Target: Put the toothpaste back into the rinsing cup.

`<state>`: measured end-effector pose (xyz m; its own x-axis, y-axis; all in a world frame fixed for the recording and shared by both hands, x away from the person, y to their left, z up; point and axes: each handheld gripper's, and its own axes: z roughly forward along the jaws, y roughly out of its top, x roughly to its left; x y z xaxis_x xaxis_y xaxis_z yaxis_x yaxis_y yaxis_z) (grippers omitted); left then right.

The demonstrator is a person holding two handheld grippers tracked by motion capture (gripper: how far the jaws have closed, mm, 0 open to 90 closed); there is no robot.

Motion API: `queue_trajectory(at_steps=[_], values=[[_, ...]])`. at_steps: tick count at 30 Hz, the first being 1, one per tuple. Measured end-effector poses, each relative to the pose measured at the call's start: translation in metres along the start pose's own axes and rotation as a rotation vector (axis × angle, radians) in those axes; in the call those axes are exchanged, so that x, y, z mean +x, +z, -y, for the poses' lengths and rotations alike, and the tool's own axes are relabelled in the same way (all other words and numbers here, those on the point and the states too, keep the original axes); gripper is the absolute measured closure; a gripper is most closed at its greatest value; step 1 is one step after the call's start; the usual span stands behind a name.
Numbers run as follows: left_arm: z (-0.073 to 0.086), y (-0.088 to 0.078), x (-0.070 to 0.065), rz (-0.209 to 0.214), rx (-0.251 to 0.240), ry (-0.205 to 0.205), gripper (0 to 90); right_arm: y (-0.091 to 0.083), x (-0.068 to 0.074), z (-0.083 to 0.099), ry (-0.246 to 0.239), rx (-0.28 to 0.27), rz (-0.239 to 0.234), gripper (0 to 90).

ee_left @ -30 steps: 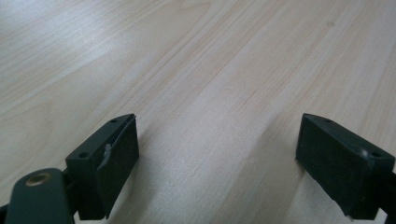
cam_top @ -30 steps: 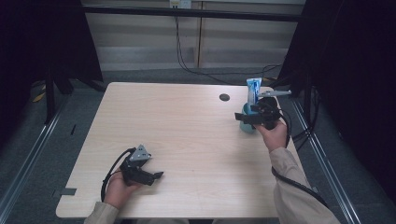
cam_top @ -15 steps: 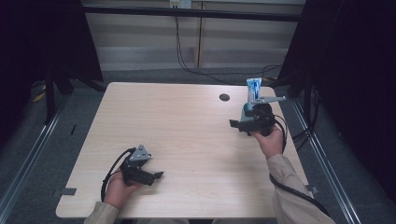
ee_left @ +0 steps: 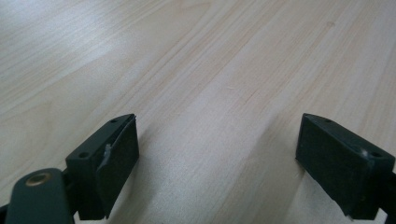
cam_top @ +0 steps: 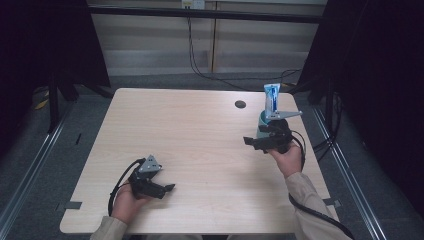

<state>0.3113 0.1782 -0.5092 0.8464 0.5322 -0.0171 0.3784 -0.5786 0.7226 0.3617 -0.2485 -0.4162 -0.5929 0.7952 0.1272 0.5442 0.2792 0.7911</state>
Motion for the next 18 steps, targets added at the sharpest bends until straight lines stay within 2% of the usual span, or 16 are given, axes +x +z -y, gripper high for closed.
queue_trajectory(at_steps=[6,16,18], values=[[0.0,0.0,0.0,0.002,0.001,0.0,12.8,0.002,0.004,0.01,-0.02,0.023,-0.022,14.8],[0.0,0.0,0.0,0.002,0.002,0.0,12.9,0.002,0.008,0.025,-0.008,0.022,-0.049,14.8],[0.0,0.0,0.0,0.0,0.0,-0.001,12.8,0.004,0.009,0.028,-0.026,0.034,-0.046,14.9]])
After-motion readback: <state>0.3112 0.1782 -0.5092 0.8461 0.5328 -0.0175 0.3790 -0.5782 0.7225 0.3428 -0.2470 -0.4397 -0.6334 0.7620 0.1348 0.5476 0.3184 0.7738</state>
